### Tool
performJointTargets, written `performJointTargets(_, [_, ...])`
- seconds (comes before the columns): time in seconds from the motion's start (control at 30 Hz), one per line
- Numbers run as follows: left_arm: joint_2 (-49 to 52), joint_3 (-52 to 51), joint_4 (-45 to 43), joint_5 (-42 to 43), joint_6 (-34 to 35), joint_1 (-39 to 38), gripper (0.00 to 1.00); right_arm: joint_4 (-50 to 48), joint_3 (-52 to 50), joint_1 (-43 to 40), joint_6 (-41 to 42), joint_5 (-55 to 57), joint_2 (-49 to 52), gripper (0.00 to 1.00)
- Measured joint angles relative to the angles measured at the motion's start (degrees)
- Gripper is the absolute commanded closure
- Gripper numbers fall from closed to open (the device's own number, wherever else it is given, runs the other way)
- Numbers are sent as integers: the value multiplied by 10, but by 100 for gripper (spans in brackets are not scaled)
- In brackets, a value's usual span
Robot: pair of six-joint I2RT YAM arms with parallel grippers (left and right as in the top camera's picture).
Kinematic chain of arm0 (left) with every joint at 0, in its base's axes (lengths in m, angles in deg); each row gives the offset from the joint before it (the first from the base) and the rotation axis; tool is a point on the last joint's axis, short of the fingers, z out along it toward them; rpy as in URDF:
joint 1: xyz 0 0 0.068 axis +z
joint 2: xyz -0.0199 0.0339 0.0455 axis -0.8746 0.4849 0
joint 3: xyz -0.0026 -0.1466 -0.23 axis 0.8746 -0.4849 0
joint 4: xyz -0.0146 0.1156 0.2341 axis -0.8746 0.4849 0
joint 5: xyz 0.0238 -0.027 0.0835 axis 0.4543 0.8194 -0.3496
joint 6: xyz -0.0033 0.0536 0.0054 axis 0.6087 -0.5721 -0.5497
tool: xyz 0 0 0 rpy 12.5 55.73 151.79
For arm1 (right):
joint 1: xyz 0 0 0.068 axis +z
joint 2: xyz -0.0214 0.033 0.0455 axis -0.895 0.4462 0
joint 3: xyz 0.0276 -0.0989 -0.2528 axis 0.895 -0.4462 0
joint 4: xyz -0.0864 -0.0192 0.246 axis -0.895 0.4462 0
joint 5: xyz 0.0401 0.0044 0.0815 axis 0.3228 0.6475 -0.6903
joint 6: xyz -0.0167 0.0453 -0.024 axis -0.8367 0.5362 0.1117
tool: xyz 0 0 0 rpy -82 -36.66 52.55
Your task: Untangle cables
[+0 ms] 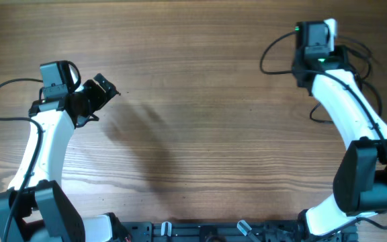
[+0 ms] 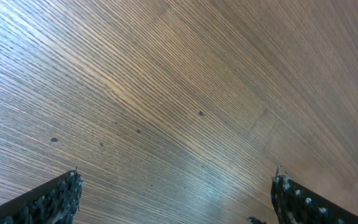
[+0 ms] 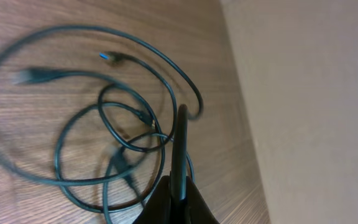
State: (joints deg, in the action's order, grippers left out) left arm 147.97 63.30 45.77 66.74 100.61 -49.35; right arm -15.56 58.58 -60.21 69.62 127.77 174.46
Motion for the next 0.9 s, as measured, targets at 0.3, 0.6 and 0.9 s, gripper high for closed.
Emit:
performJointTargets(0.3, [0, 0, 0, 0, 0, -4, 0, 38, 0, -15, 7, -134, 0, 0])
performJointTargets(0.6, [0, 0, 0, 0, 0, -4, 0, 38, 0, -15, 7, -182, 0, 0])
performJointTargets(0.9, [1, -1, -26, 0, 2, -4, 0, 38, 0, -15, 7, -347, 0, 0])
